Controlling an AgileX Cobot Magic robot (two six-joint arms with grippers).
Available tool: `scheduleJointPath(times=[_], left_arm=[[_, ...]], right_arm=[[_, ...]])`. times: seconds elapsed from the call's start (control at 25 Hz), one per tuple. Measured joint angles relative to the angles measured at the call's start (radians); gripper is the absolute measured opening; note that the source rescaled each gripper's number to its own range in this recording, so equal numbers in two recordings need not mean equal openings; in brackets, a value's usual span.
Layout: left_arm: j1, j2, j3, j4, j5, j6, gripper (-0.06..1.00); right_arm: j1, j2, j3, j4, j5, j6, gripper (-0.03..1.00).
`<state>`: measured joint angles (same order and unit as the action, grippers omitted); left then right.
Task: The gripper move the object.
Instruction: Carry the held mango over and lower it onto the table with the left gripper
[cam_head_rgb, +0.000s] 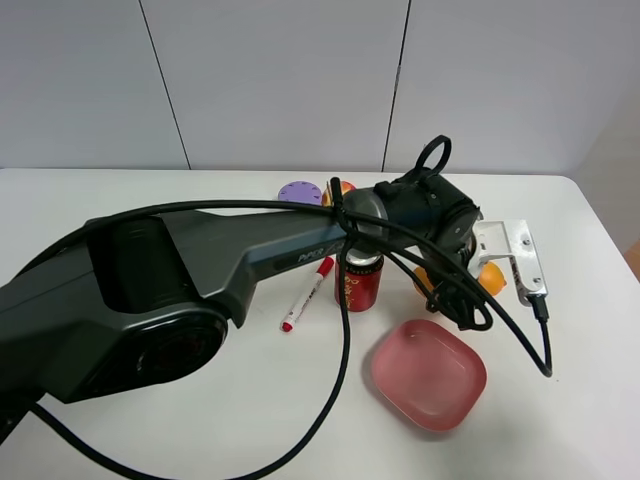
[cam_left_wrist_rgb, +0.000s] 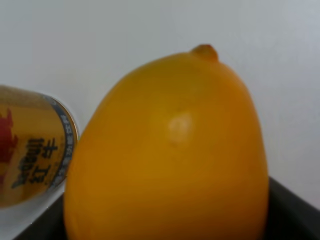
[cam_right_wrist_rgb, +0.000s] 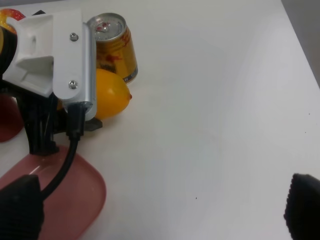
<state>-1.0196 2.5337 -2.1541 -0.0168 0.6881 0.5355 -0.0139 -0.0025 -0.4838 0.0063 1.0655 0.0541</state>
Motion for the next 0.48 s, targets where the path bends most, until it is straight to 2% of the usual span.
scheduleJointPath(times=[0.48], left_arm=[[0.000,0.033,0.000,0.000,-0.013,0.000,0.02]], right_arm=[[0.000,0.000,0.000,0.000,0.000,0.000,1.00]])
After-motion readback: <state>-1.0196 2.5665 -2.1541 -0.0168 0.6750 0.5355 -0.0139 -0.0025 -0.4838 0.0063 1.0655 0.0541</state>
